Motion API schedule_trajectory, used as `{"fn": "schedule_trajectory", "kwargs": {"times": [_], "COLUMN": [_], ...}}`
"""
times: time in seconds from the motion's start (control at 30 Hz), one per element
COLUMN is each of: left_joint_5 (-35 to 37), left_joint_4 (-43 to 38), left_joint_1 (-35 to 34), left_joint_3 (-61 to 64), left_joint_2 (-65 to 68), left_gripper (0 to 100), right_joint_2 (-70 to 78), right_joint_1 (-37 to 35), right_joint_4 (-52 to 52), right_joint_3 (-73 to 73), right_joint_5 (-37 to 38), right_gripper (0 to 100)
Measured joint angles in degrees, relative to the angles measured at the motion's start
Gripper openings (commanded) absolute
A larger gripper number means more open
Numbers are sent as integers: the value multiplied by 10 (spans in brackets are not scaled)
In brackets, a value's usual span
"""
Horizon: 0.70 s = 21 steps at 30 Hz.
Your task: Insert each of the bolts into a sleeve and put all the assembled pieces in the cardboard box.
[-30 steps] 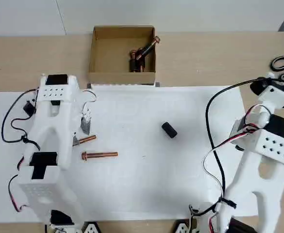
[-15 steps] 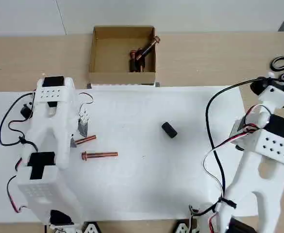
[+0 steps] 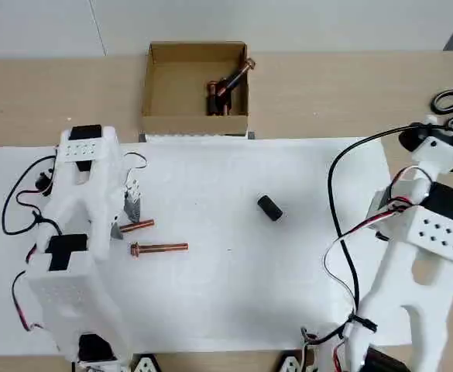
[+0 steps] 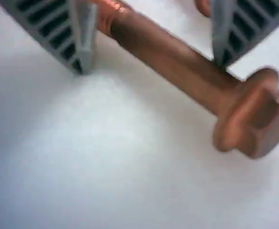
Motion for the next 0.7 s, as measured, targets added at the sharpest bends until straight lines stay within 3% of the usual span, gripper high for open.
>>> {"fn": "schedule_trajectory", "kwargs": {"times": [0.27, 0.7], "left_joint_5": [0, -10], "left_joint_4": [-21, -40], "left_joint_1": [2, 2], "left_joint_3": [-12, -28], "left_joint_2": [3, 9], "left_gripper": [3, 7], "right_joint_2": [0, 0], "right_joint_1": [0, 0], "right_joint_4": [0, 0], "right_joint_3": [0, 0], "right_joint_5": [0, 0], "right_gripper": [3, 3]}}
